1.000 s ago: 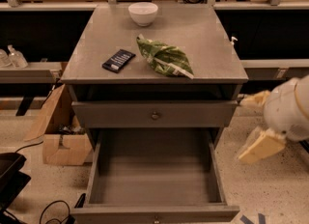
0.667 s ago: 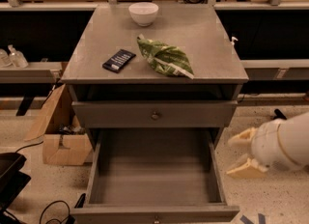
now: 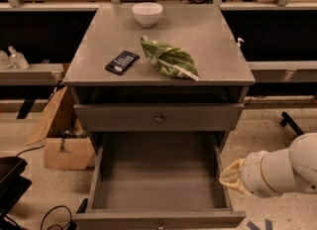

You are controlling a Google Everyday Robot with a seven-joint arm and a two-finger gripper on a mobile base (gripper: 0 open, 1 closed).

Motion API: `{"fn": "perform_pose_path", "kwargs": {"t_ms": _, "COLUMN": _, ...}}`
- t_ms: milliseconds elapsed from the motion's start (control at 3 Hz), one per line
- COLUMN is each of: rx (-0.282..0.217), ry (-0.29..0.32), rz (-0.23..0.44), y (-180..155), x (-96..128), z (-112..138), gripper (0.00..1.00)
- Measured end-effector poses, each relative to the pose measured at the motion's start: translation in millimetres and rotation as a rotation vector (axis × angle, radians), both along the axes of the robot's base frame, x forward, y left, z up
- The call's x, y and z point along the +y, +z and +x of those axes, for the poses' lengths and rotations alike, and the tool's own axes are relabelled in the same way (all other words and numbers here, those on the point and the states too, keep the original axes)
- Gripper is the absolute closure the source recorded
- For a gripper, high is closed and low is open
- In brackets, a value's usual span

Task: Close middle drawer

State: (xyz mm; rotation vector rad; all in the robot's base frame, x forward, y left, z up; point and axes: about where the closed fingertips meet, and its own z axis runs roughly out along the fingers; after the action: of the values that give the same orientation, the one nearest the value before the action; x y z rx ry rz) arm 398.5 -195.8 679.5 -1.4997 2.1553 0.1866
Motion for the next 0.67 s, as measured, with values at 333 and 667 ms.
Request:
{"fn": "perform_pose_path", "kwargs": {"t_ms": 333, "rx": 0.000, "ry": 0.000, "rz": 0.000, "y": 0, "x": 0, "z": 0, "gripper": 1.00}}
{"fn": "perform_pose_path", "kwargs": {"t_ms": 667, "rx": 0.063, "ry": 0.060, "rz": -0.022, "y": -83, "x": 22, "z": -26, "gripper": 1.00}}
